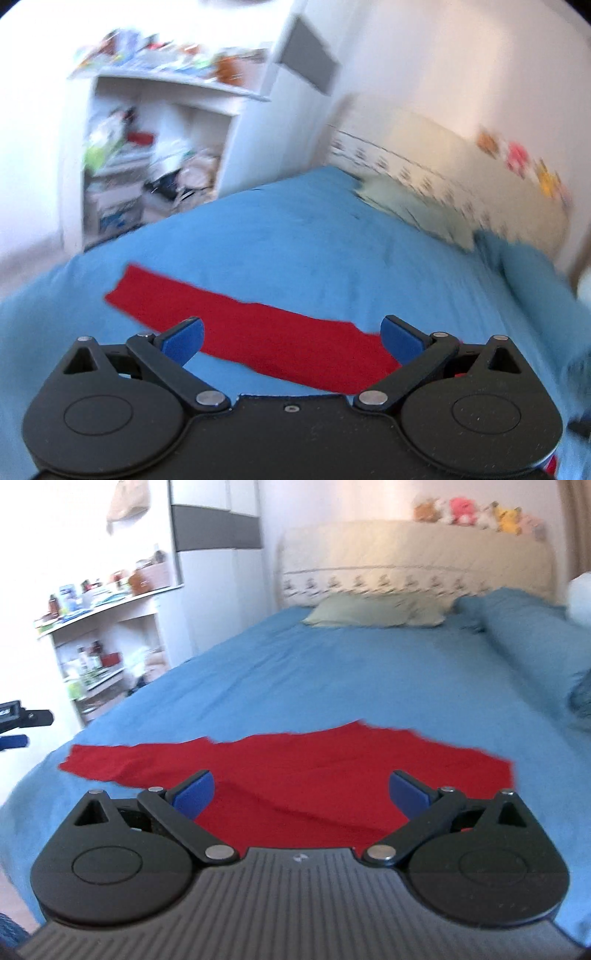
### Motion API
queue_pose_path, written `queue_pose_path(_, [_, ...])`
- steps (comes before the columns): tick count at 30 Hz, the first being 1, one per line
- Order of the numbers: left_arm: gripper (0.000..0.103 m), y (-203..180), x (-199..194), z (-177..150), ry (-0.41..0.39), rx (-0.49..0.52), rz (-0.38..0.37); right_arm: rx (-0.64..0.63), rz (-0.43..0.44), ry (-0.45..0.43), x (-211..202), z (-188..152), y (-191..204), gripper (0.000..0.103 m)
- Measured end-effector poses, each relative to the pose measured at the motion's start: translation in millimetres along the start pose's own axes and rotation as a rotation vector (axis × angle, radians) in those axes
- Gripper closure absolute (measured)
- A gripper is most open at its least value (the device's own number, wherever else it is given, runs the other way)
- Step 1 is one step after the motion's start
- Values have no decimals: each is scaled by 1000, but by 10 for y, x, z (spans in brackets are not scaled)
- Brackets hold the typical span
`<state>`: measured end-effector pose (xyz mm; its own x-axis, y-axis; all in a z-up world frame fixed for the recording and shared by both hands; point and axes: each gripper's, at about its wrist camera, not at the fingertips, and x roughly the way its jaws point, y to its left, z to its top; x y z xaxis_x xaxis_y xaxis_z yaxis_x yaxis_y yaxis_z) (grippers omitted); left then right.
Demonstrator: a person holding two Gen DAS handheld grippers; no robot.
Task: Fold small clothes
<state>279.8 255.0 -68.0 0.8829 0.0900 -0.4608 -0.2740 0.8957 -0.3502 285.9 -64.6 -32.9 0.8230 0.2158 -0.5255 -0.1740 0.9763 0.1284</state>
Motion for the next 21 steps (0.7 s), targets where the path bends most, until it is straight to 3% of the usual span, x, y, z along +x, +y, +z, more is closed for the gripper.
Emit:
queue_pose_path(3, [1,454,238,5,0,-95,14,-12,37,27,229,-108,257,0])
queue_pose_path(7, [4,836,588,-29,13,-130,60,-67,35,69,535,-234,592,0])
queue_pose_path(10, [17,1060,868,-115,58,-168,95,-75,38,82,748,-307,708,0])
queue_pose_path(12, [27,1169,1056,-163,88,-198,117,-62,39,79,847,-345,699,0])
queue_pose_path(15, [32,1279,1266,-205,109,-230,120,-41,24,88,979,-413,652,0])
queue_pose_path(19, [33,1296,1415,-175,69,-211,138,10,54,81,1082,-450,591,0])
queue_pose_path(21, [43,1291,1495,-131,56,-204,164,10,60,71,1093,-454,585,0])
